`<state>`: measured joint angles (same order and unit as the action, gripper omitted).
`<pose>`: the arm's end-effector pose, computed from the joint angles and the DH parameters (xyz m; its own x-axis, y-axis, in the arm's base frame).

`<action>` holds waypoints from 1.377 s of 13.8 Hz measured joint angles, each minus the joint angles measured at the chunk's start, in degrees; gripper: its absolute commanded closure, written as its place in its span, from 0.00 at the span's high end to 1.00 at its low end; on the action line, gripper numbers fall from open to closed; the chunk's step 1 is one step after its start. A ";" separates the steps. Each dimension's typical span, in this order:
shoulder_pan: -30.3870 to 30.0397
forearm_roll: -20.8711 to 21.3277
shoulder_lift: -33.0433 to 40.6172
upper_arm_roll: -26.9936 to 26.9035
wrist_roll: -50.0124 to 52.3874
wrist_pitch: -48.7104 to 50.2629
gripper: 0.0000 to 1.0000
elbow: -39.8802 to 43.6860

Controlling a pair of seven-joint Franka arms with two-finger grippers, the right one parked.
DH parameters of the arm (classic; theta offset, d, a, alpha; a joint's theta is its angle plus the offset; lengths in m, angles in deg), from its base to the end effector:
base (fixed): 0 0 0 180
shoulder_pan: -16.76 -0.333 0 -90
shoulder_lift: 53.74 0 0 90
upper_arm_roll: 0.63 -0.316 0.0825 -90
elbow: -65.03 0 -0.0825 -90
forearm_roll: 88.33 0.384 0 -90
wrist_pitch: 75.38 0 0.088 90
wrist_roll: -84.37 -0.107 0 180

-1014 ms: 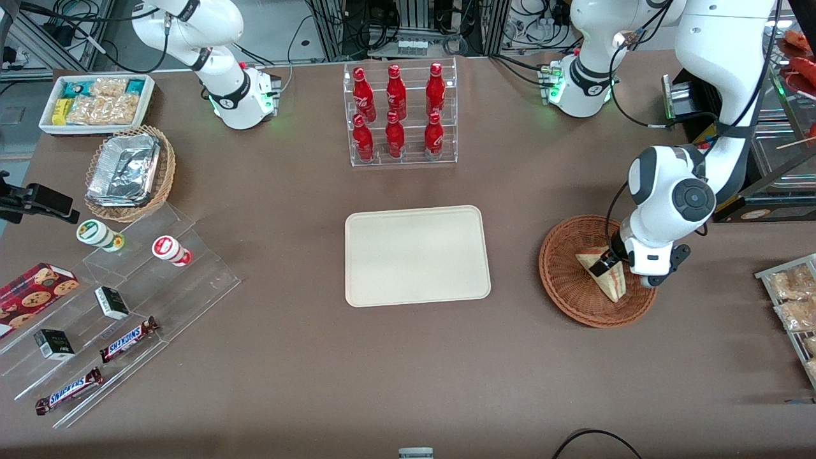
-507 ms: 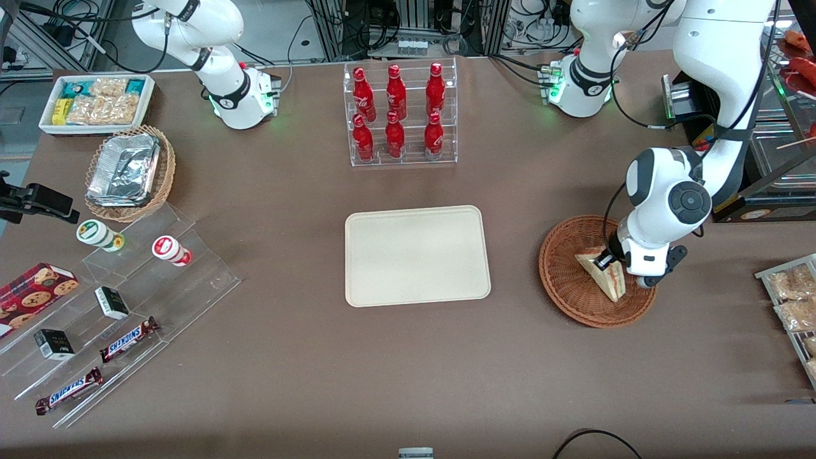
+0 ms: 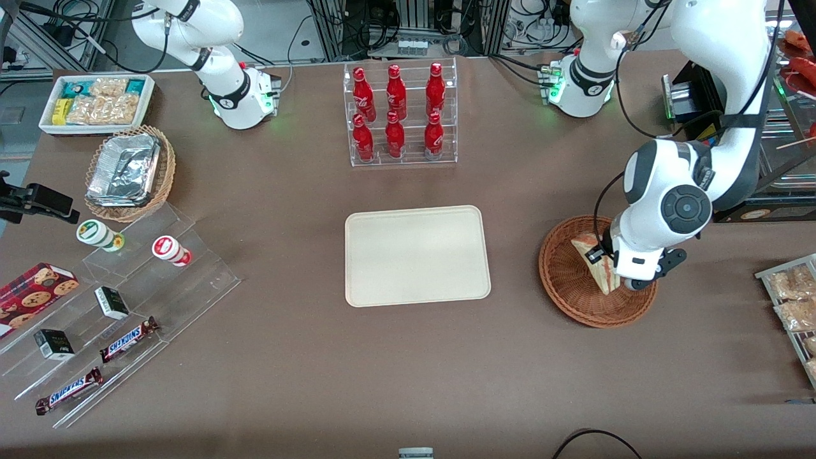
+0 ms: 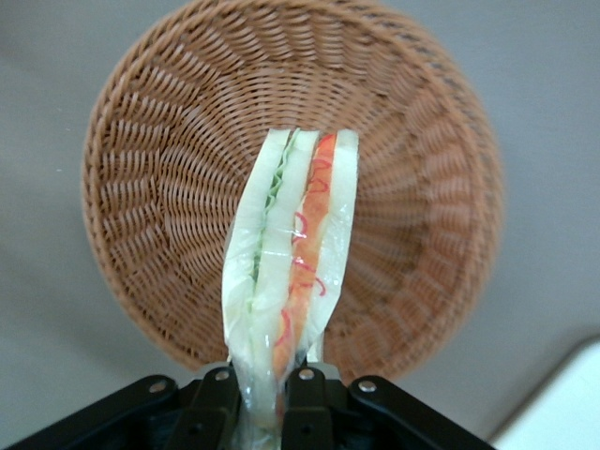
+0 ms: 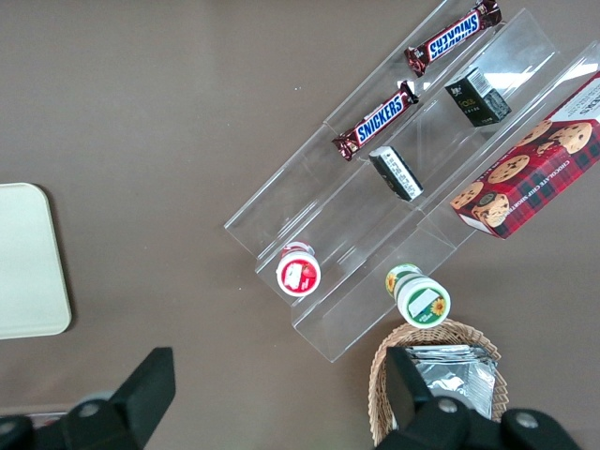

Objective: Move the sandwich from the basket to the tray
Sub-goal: 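Lower the left gripper and close it on the wrapped sandwich, then lift the sandwich and carry it with the left gripper over the cream tray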

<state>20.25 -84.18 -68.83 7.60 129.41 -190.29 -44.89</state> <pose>0.5809 -0.1127 0.3446 0.8454 0.5234 -0.1062 0.5088 -0.8498 -0.1377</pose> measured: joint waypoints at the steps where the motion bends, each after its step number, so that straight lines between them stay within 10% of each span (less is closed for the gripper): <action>1: 0.68 0.01 0.00 0.10 0.00 1.88 0.00 2.15; 19: 25.72 -2.79 -14.42 1.15 0.78 2.37 0.00 18.77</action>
<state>45.97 -86.96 -83.25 8.75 130.19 -187.92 -26.13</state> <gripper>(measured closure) 0.846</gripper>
